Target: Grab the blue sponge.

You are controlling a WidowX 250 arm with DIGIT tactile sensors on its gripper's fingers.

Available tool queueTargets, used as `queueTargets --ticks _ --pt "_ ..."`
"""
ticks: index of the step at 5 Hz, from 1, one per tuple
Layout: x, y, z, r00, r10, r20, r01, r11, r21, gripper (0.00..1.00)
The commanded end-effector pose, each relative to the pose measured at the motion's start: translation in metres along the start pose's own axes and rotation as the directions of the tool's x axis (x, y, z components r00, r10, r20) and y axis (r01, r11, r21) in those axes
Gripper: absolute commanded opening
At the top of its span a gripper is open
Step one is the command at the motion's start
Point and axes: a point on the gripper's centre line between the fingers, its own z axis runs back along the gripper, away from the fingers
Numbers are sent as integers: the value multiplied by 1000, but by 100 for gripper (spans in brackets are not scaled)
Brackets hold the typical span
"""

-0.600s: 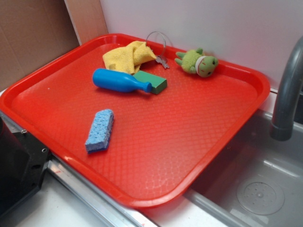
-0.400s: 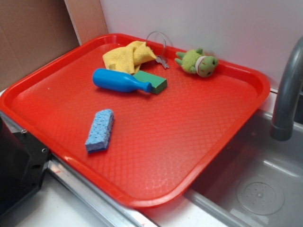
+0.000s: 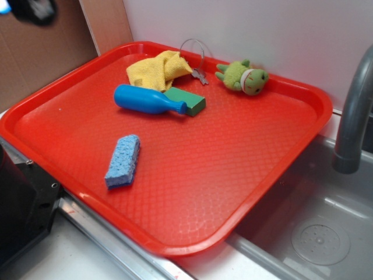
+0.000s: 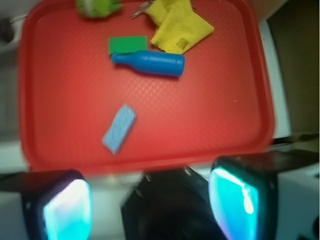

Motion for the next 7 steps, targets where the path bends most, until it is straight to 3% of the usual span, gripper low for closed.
queueTargets --ticks 1,3,4,6,7 --pt "11 -25 -76 989 151 -4 -151 988 -45 100" --pt "25 -35 -133 977 207 -56 -208 978 -15 100" --pt "32 -36 -156 973 218 -81 -215 976 38 100" --pt "23 -17 -169 972 200 -125 -187 976 111 100" --pt "23 -3 -158 976 176 -131 -164 981 100 88"
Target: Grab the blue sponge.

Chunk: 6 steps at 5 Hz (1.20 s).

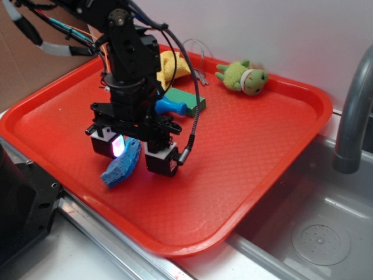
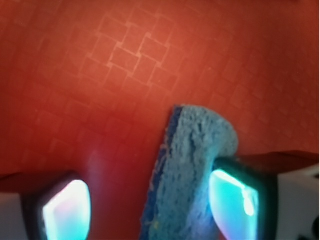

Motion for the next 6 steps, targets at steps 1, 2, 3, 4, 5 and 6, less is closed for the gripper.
queueTargets --ticks 1,2,3,4,5,6 --pt "-2 35 12 999 -34 -1 34 999 -12 0" --pt "-3 48 24 999 -50 7 51 998 -39 0" --pt "-6 60 72 979 -186 77 193 977 -94 0" --pt "-5 62 122 951 -256 174 279 952 -127 0" --pt "-2 66 172 941 -279 191 299 951 -84 0" --pt "18 64 224 957 -242 159 253 966 -53 0"
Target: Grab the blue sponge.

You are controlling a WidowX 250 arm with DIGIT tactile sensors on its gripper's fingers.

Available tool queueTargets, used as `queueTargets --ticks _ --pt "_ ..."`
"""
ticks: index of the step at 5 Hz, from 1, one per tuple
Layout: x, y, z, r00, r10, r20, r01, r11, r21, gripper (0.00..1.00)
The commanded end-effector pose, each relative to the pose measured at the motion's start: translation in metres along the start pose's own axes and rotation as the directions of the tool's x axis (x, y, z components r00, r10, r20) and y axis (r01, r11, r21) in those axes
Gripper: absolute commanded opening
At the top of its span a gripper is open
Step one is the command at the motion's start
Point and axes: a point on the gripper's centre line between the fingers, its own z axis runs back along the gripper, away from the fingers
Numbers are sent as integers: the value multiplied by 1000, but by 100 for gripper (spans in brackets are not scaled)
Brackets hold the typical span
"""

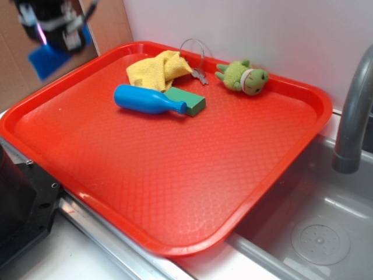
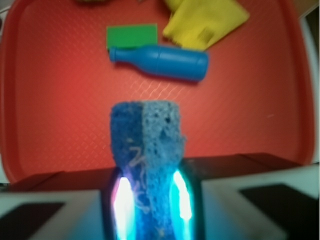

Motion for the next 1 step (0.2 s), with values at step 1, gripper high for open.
queueTargets --ticks 1 --pt "44 6 104 999 42 30 -43 999 20 0"
